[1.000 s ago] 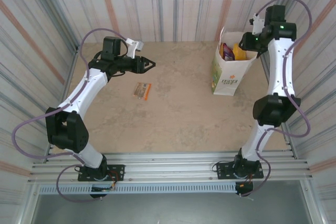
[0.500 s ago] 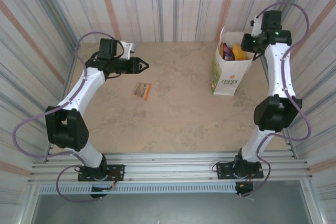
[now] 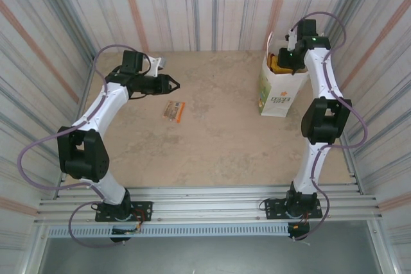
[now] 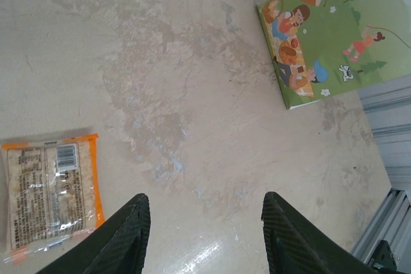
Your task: Place the snacks into the paper bag
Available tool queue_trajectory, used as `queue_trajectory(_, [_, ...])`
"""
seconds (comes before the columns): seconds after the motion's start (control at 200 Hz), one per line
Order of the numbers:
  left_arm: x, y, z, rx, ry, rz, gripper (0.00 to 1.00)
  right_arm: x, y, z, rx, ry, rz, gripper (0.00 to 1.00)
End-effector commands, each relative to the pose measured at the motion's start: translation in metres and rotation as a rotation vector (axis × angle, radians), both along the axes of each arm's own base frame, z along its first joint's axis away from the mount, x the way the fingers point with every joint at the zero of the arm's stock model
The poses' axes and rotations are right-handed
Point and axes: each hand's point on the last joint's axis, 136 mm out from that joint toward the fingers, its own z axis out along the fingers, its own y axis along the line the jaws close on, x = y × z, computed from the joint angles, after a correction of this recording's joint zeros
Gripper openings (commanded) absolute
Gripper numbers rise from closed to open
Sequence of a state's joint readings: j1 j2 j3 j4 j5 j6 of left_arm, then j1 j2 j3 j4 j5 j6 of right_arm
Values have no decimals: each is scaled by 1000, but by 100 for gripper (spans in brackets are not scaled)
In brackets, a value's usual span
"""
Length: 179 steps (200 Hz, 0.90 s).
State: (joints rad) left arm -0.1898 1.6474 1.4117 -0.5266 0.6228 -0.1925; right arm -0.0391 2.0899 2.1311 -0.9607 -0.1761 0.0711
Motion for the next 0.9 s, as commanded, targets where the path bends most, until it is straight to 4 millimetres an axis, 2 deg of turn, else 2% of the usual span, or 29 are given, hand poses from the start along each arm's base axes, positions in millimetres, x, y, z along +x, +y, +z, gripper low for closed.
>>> queue_trajectory(0.0, [-1, 5, -11, 15, 56, 23, 50, -4, 0, 40, -7, -75, -5, 30])
queue_trajectory(0.13, [-2, 10, -16, 47, 103, 46, 51, -18, 1, 80, -9, -150, -2, 36])
queue_trajectory(0.235, [-3, 16, -23, 82, 146, 71, 52, -39, 8, 108, -1, -202, 16, 42])
queue_trajectory(0.376, [-9, 24, -42, 111, 226, 90, 52, -71, 24, 126, 8, -266, 45, 44])
queue_trajectory(0.426, [-13, 27, -48, 128, 253, 94, 52, -84, 35, 132, 25, -294, 74, 44])
queue_trajectory(0.451, [-14, 28, -51, 135, 263, 97, 52, -91, 40, 124, 36, -283, 87, 44])
queue_trajectory(0.656, [-19, 47, -79, 258, 287, 124, 52, -140, 86, 123, 99, -372, 179, 43])
queue_trajectory(0.892, [-6, 62, -115, 404, 331, 111, 51, -190, 142, 109, 174, -457, 299, 41])
